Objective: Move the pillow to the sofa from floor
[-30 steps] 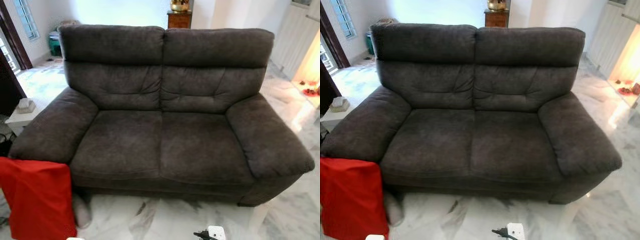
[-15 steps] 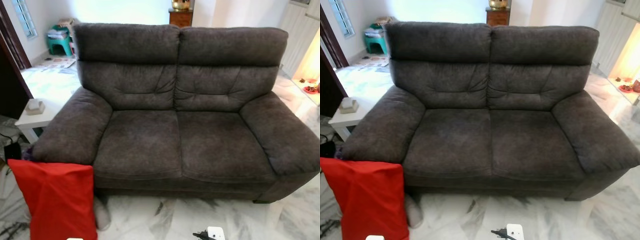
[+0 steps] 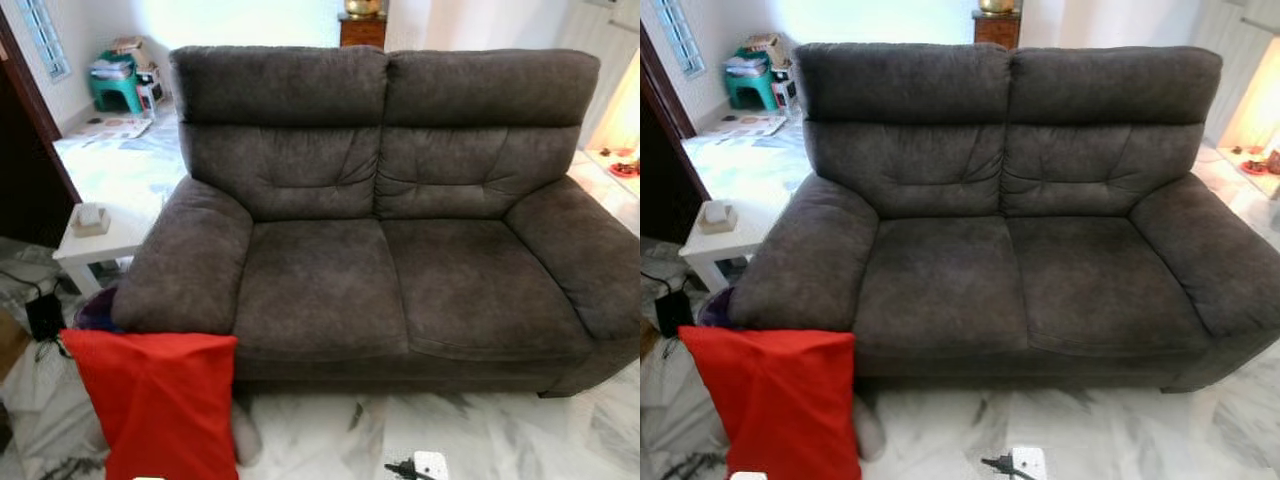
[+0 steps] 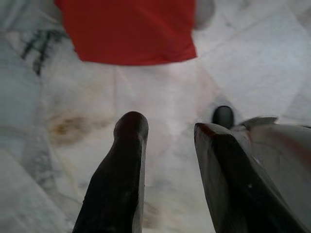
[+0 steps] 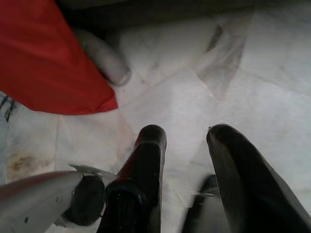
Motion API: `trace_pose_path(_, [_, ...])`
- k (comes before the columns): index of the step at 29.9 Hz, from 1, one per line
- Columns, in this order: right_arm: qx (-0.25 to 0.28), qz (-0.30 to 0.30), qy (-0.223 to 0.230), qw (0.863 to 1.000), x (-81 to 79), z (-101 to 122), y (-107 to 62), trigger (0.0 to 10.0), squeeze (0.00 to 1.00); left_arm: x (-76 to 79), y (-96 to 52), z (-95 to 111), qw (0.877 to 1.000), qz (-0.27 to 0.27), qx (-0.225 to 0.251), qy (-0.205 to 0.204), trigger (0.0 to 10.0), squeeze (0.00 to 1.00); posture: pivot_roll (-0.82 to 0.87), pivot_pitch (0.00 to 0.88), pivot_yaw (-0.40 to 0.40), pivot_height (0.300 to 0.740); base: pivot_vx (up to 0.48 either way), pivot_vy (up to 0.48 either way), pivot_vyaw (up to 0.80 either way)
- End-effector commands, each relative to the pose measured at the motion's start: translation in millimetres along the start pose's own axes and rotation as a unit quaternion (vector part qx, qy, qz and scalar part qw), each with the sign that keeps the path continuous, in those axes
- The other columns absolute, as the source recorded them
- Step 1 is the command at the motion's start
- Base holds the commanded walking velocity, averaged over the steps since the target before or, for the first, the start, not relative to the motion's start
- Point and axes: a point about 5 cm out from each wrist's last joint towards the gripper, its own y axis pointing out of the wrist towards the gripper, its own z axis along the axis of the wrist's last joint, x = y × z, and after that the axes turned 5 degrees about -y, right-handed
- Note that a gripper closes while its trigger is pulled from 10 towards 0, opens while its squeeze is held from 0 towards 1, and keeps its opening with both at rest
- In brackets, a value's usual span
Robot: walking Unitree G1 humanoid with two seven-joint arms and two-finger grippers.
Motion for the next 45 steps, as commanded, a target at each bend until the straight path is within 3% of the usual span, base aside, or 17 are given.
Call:
trace_pose_path(1, [-0.007,-0.011,0.006,1.0,7.8,-6.1,-2.6,10.0,0.0,4.8,0.5,-1.1,1.0,-0.004,-0.003,-0.004,10.0,0.0,0.01,0.0,0.039,0.74,0.0,0.458,0.0])
trace_pose_path(21, [0.0,-0.01,0.015,1.0,8.0,-4.3,-2.5,10.0,0.0,5.7,0.7,-0.2,1.0,-0.005,-0.001,-0.01,10.0,0.0,0.01,0.0,0.039,0.74,0.0,0.454,0.0])
trace_pose_path(45, [-0.001,-0.014,0.017,1.0,7.5,-5.0,-2.4,10.0,0.0,5.3,0.5,0.1,1.0,-0.009,0.002,-0.014,10.0,0.0,0.01,0.0,0.045,0.74,0.0,0.0,0.0])
